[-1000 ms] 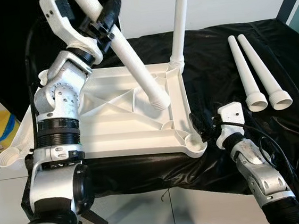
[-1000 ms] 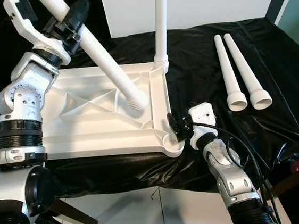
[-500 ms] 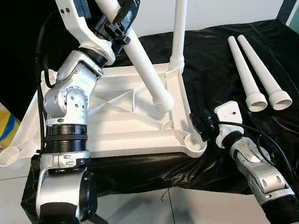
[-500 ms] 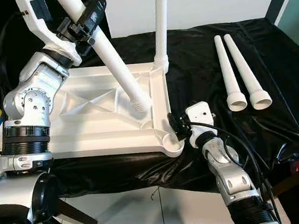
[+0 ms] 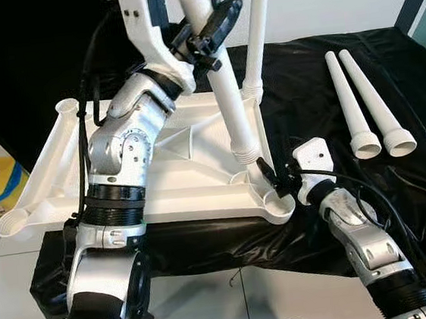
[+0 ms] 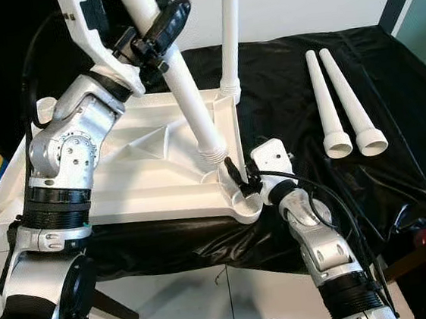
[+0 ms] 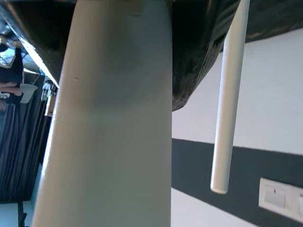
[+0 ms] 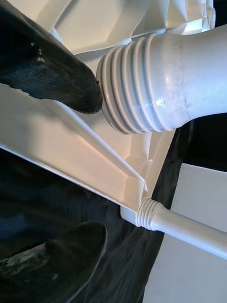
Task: Building children table
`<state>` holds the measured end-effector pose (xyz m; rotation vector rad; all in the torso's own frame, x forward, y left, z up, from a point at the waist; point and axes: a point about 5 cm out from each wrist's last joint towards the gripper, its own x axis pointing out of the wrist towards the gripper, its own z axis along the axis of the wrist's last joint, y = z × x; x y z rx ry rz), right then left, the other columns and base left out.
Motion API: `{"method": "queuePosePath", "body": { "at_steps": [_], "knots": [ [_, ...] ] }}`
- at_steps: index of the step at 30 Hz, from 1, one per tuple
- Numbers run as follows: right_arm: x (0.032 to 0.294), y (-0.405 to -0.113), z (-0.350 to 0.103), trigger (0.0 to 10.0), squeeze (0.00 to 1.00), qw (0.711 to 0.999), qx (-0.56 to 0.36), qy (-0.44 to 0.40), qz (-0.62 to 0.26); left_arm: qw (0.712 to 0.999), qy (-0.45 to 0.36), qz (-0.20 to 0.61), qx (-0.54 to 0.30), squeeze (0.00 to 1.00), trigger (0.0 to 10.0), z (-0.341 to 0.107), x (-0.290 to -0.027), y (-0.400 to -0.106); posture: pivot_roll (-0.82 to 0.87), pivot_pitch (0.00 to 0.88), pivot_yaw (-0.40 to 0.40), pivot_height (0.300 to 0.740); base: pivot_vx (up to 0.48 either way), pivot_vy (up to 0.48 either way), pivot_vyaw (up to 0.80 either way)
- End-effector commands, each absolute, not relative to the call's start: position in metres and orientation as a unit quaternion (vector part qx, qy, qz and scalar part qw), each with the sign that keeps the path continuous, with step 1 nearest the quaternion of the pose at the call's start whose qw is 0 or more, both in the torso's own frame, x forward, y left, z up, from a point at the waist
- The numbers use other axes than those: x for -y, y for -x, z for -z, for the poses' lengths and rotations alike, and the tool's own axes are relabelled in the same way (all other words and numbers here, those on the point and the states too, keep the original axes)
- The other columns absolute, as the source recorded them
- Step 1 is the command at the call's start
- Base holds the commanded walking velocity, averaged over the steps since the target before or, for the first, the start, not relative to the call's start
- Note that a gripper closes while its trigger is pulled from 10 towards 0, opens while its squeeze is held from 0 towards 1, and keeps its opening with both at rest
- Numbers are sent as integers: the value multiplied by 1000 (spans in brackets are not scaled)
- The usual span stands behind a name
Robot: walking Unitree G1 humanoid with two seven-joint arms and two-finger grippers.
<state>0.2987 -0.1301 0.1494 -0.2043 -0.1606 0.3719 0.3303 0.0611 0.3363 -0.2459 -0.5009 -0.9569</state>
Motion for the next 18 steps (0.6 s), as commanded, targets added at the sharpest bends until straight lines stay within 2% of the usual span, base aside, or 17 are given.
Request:
{"method": "queuePosePath", "body": {
  "at_steps": [1, 7, 18],
  "knots": [
    [119, -300, -162, 10000, 0, 969, 106, 94, -204, 824, 101, 511, 225, 0, 10000, -329, -45, -323, -41, 30, -14, 740, 0, 0, 0],
    [113, -300, -164, 10000, 0, 967, 103, 85, -216, 822, 99, 513, 225, 0, 10000, -328, -40, -321, -42, 32, -12, 740, 0, 0, 0],
    [106, -295, -153, 10000, 0, 953, 67, 124, -267, 829, 67, 503, 235, 0, 10000, -328, -34, -324, -51, 33, -2, 740, 0, 0, 0]
  ]
}}
